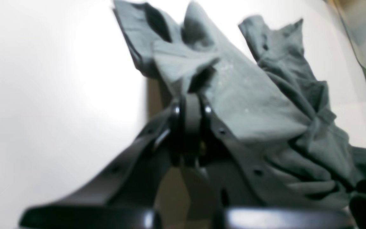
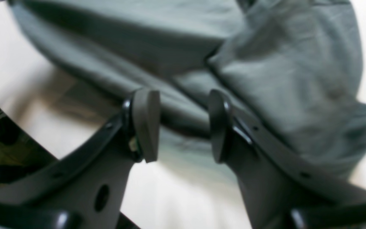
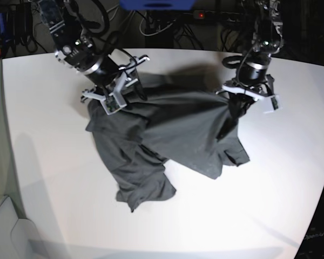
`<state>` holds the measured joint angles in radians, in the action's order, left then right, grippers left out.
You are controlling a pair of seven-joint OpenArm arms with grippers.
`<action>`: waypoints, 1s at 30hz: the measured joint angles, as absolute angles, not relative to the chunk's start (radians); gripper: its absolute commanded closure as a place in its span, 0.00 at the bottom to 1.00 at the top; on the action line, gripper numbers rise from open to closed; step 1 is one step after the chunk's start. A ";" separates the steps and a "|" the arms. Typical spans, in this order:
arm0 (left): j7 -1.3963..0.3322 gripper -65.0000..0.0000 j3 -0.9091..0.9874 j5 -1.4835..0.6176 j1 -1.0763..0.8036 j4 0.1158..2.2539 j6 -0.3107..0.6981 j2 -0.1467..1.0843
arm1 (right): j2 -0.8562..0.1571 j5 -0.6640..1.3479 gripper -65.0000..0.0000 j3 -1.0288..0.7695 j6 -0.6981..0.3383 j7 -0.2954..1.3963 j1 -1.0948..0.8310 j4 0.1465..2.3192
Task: Layout the t-shirt on the table in an organized manner, then fold the t-shirt properly
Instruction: 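Pull the shirt apart, left gripper up and away, right gripper outward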
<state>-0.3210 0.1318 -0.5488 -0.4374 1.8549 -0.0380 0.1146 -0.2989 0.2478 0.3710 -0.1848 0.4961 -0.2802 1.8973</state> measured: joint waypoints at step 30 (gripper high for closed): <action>-0.325 0.99 0.309 -0.546 -0.594 1.853 -0.030 0.053 | -0.098 0.247 0.74 0.375 -0.311 0.601 0.094 1.563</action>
